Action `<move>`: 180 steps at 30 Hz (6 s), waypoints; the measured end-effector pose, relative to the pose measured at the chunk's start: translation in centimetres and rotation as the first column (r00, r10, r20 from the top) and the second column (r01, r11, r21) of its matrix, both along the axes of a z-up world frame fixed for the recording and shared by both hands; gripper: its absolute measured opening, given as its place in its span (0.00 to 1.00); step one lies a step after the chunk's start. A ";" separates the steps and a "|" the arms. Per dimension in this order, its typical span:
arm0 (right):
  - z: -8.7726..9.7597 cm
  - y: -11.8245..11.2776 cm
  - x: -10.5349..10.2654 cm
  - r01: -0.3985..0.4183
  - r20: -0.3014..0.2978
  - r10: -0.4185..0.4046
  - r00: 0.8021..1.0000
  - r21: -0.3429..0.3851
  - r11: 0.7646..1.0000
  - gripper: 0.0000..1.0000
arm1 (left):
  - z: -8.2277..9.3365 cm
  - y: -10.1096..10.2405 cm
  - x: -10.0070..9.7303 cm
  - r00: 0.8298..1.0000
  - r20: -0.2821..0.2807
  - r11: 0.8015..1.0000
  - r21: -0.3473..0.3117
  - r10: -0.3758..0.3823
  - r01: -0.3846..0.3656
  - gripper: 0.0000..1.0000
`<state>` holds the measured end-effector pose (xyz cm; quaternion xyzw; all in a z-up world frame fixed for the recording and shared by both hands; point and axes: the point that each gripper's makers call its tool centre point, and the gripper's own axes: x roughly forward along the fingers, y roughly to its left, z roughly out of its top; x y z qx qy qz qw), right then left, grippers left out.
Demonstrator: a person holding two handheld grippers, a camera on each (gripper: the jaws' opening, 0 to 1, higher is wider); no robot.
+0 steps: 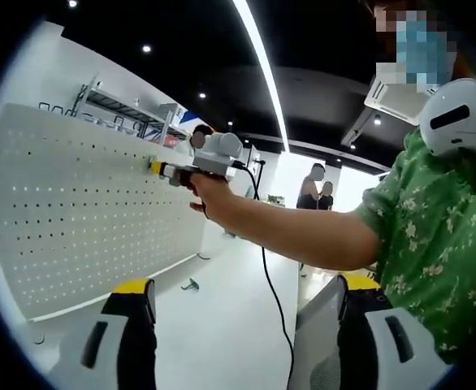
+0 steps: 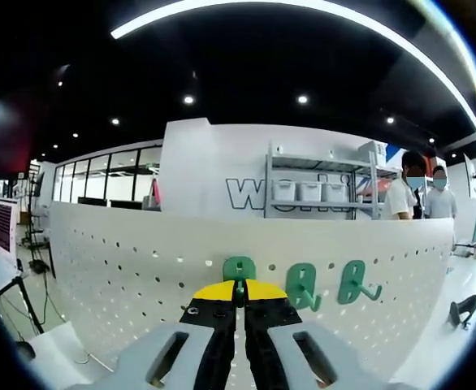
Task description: Insert the hook assembly into the mounting plate slot until the hook locks in place.
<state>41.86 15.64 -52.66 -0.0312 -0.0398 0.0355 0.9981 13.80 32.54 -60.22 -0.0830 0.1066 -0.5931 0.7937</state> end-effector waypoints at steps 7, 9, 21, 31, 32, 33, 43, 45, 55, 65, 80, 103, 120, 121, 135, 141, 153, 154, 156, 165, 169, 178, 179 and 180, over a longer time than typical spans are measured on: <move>0.0 -0.1 0.1 -0.002 -0.001 0.002 1.000 0.003 1.000 0.01 | -0.1 -0.1 0.1 1.000 0.000 1.000 0.002 -0.002 0.002 0.95; 0.0 -0.1 0.1 -0.002 0.003 0.002 1.000 -0.001 1.000 0.01 | -0.1 -0.1 0.2 1.000 -0.001 1.000 0.000 -0.004 0.004 0.94; 0.0 0.1 0.1 -0.003 0.018 0.003 1.000 0.012 1.000 0.01 | -0.2 0.2 0.4 1.000 -0.004 1.000 0.006 -0.005 0.005 0.93; 0.0 -0.1 0.1 -0.005 0.028 0.004 1.000 0.024 1.000 0.00 | -0.2 0.1 0.4 1.000 -0.001 1.000 0.010 -0.010 0.010 0.92; 0.0 -0.1 0.1 -0.006 0.030 0.005 1.000 0.031 0.999 0.00 | -0.2 0.1 0.4 1.000 -0.002 1.000 0.010 -0.011 0.011 0.92; 0.0 -0.1 0.1 -0.006 0.032 0.005 0.999 0.039 0.999 0.00 | -0.2 0.1 0.4 1.000 -0.002 1.000 0.011 -0.012 0.012 0.92; -0.1 -0.1 0.3 -0.011 0.043 0.005 0.999 0.140 0.990 0.00 | -0.3 0.1 0.6 1.000 -0.002 1.000 0.012 -0.012 0.012 0.91; -0.1 -0.1 0.3 -0.005 0.045 -0.001 0.999 0.140 0.990 0.00 | -0.3 0.0 0.6 1.000 -0.001 1.000 0.011 -0.014 0.014 0.91; -0.3 0.0 0.3 -0.006 0.054 0.000 0.999 0.103 0.995 0.01 | -0.4 0.1 0.6 1.000 -0.005 1.000 0.014 -0.015 0.015 0.91; -0.7 -0.1 -0.1 0.001 0.045 -0.005 0.999 0.084 0.996 0.02 | -0.4 0.1 0.7 1.000 -0.003 1.000 0.013 -0.014 0.014 0.91; -0.4 0.1 -0.1 -0.001 0.059 -0.002 0.998 0.056 0.998 0.01 | -0.4 -0.1 0.4 1.000 -0.002 1.000 0.017 -0.023 0.023 0.89; -1.2 -0.1 0.3 0.006 0.012 -0.006 1.000 0.037 0.999 0.07 | -0.5 0.0 0.6 1.000 0.000 1.000 0.017 -0.024 0.024 0.88; -1.8 -0.4 -0.1 0.003 0.019 -0.004 1.000 0.039 0.999 0.10 | -0.3 -0.3 0.6 1.000 0.004 1.000 0.017 -0.026 0.026 0.88; -2.0 -0.5 -0.2 0.003 0.015 -0.004 1.000 0.039 0.999 0.10 | -0.3 -0.3 0.6 1.000 0.005 1.000 0.017 -0.026 0.026 0.88; -2.4 -1.3 -1.2 0.000 0.014 -0.001 1.000 0.035 0.999 0.20 | 0.3 -0.6 0.1 0.999 0.018 0.999 0.030 -0.027 0.026 0.88; -2.8 -1.6 -1.7 -0.006 0.004 0.006 1.000 0.042 0.999 0.29 | 0.5 -0.9 -0.1 0.999 0.023 0.999 0.035 -0.026 0.025 0.88; -2.8 -2.0 -3.3 -0.056 0.001 0.056 0.998 0.070 0.996 0.50 | 1.2 -1.3 -0.8 0.999 0.040 0.999 0.048 -0.006 0.004 0.88; -2.8 -2.1 -3.6 -0.063 0.002 0.063 0.998 0.073 0.995 0.51 | 1.2 -1.4 -0.9 0.999 0.043 0.999 0.050 -0.003 0.001 0.88; -2.6 -2.2 -4.2 -0.071 0.010 0.071 0.997 0.068 0.995 0.53 | 1.4 -1.5 -1.0 0.999 0.047 0.999 0.049 0.003 -0.005 0.88; -1.0 -2.0 -6.8 -0.158 0.052 0.154 0.987 0.083 0.984 0.60 | 1.8 -2.1 -1.4 0.997 0.065 0.998 0.052 0.041 -0.044 0.88; -0.3 -2.0 -8.3 -0.185 0.065 0.181 0.981 0.071 0.980 0.61 | 2.2 -2.2 -1.3 0.995 0.073 0.997 0.042 0.068 -0.071 0.88; -0.7 -2.4 -12.0 -0.251 0.045 0.249 0.968 0.067 0.966 0.62 | 2.2 -2.8 -1.5 0.990 0.095 0.992 0.062 0.107 -0.113 0.88; -0.8 -2.5 -12.4 -0.257 0.041 0.255 0.966 0.068 0.964 0.62 | 2.0 -2.9 -1.5 0.989 0.093 0.991 0.062 0.114 -0.120 0.88; -0.9 -2.6 -12.9 -0.265 0.038 0.263 0.964 0.073 0.961 0.62 | 1.9 -2.9 -1.5 0.988 0.090 0.990 0.062 0.123 -0.129 0.88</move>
